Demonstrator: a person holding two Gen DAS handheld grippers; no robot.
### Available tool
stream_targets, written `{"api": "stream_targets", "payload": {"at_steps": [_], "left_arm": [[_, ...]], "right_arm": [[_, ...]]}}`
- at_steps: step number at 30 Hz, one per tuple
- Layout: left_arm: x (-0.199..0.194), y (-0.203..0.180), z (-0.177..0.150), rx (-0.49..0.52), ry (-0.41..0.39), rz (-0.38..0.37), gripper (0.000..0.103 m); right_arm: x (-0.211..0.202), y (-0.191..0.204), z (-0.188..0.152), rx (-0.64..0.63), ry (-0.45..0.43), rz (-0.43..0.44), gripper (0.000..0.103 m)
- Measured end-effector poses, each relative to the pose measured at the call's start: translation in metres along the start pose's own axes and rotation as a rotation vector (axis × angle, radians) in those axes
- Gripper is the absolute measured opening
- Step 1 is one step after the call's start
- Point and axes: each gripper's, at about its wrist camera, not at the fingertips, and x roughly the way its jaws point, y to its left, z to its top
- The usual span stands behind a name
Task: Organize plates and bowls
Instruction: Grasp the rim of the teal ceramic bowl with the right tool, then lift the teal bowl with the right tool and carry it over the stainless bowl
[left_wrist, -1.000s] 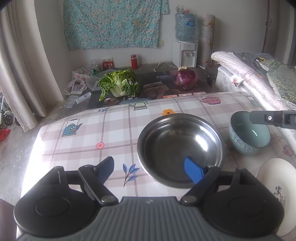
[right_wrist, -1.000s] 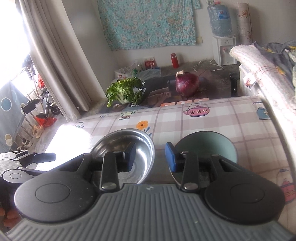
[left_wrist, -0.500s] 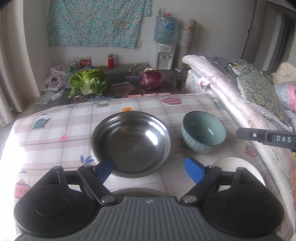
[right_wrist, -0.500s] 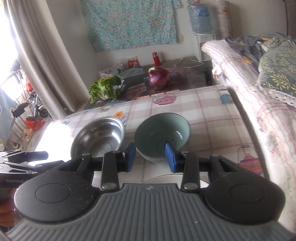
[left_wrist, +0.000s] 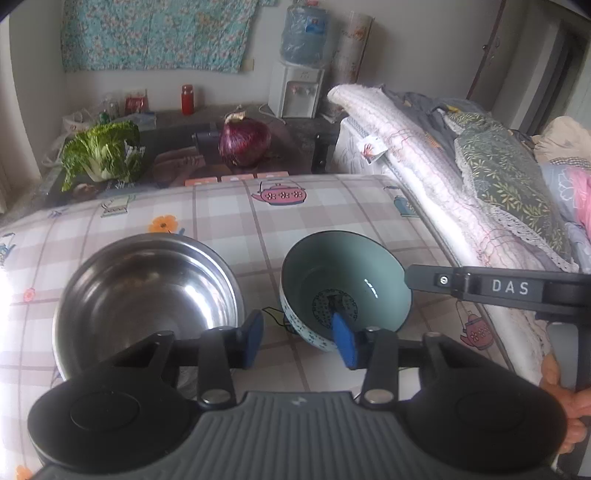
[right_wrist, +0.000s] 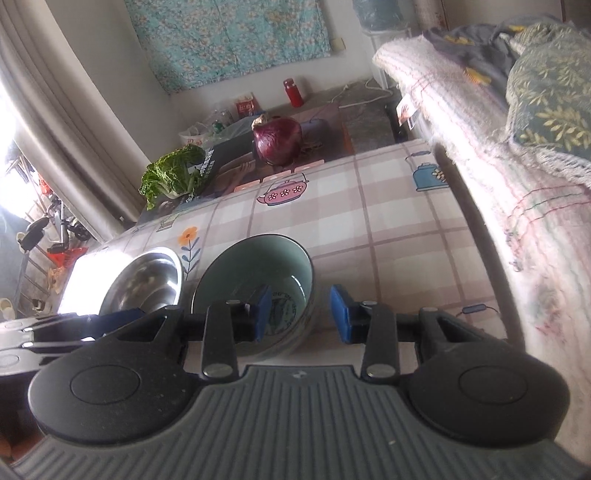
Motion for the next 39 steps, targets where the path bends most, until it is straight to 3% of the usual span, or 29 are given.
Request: {"api": "stream_targets", "payload": {"at_steps": [5, 14, 27, 39], "left_arm": [[0.019, 0.000, 0.004, -0.035, 0.040, 0.027, 0.022], [0.029, -0.003, 0.009, -0.058, 0.063, 0.028, 0.015], [0.021, -0.010, -0.004, -0.018, 0.085, -0.008, 0.015], [0.041, -0.024, -0.001, -0.001, 0.112, 0.081, 0.019]], "right_arm": [[0.027, -0.008, 0.007, 0.014, 0.024, 0.021, 0.030], [0.049, -0.017, 0.008, 0.038, 0.051, 0.040, 0.010], [0.032, -0.026, -0.004, 0.022, 0.085, 0.074, 0.011], [0.037, -0.027, -0.006, 0.039, 0.095, 0.077, 0.013]]}}
